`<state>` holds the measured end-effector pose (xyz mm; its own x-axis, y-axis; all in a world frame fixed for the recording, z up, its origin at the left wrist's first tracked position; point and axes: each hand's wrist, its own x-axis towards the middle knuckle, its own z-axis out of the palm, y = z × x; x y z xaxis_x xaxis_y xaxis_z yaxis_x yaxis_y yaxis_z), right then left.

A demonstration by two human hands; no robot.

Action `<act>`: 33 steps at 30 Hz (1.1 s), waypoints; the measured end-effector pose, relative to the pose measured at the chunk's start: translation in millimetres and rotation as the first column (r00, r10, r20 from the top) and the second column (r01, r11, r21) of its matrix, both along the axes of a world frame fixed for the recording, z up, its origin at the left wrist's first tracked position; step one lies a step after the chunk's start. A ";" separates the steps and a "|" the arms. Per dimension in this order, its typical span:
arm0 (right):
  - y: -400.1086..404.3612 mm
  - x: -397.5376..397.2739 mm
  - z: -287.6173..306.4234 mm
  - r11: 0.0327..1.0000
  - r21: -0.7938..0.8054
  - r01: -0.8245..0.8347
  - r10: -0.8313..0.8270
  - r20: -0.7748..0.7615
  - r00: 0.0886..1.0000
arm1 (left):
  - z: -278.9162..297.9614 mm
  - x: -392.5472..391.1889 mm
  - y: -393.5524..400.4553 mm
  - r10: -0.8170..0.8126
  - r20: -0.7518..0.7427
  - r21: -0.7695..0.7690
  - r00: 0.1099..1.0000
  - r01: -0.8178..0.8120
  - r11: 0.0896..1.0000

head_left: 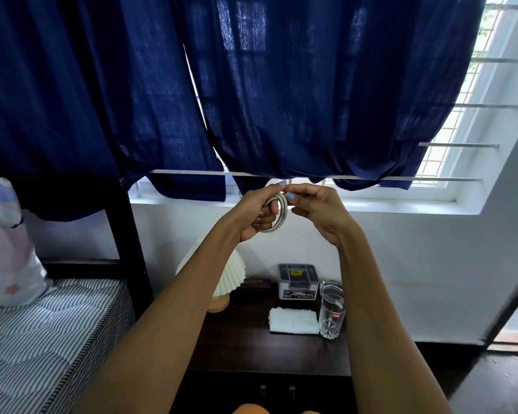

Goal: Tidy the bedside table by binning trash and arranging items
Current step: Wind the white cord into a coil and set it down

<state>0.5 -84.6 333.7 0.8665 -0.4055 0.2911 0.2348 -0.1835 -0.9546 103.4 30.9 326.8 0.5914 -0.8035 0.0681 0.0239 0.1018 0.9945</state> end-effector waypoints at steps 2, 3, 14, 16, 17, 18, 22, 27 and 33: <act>2.0 2.4 -3.6 0.997 0.031 0.075 -0.074 -0.013 0.997 | -0.6 0.5 -2.7 0.076 -0.008 -0.016 0.997 -0.076 0.997; 3.2 3.6 -5.7 0.994 0.067 0.082 -0.082 -0.014 0.997 | -0.6 0.7 -4.3 0.121 -0.005 -0.014 0.993 -0.121 0.993; 14.4 12.4 -23.9 0.935 0.348 0.065 -0.028 -0.111 0.993 | -23.2 3.7 -20.0 0.484 0.060 -0.056 0.873 -0.481 0.875; 14.9 13.9 -29.2 0.931 0.356 0.084 -0.044 -0.119 0.992 | -25.2 5.6 -19.9 0.488 0.051 -0.062 0.871 -0.485 0.872; 15.2 14.8 -31.6 0.934 0.341 0.110 -0.070 -0.127 0.989 | -26.8 6.0 -20.2 0.493 0.052 -0.066 0.868 -0.490 0.869; 15.8 16.0 -33.1 0.938 0.319 0.135 -0.097 -0.131 0.987 | -28.6 6.2 -20.5 0.502 0.052 -0.072 0.863 -0.498 0.864; 17.1 19.2 -34.1 0.955 0.256 0.149 -0.124 -0.112 0.986 | -32.7 8.4 -21.7 0.534 0.016 -0.113 0.846 -0.529 0.841; 16.4 18.5 -33.9 0.959 0.265 0.096 -0.081 -0.067 0.994 | -29.7 13.7 -22.0 0.542 -0.008 -0.145 0.840 -0.537 0.831; 17.4 16.7 -34.8 0.980 -0.037 0.197 -0.199 -0.043 0.979 | -34.4 15.4 -22.6 0.487 -0.044 -0.126 0.872 -0.489 0.863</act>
